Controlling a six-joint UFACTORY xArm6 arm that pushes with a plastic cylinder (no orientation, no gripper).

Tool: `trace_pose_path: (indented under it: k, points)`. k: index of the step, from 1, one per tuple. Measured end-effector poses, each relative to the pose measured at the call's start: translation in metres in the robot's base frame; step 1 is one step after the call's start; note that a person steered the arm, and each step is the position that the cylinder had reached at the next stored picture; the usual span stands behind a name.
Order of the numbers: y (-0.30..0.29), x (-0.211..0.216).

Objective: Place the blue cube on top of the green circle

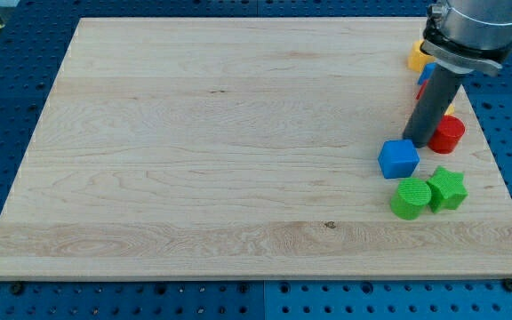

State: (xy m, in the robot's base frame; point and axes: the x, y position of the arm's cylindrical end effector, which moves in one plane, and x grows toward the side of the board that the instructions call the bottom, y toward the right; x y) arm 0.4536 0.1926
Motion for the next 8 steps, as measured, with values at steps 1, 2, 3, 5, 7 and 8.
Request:
trace_pose_path:
  k: [1, 2, 3, 5, 7, 8]
  points:
    - [-0.006, 0.010]
    - [-0.006, 0.011]
    - [-0.007, 0.021]
    - [-0.009, 0.021]
    - [0.015, 0.014]
    - [0.039, 0.014]
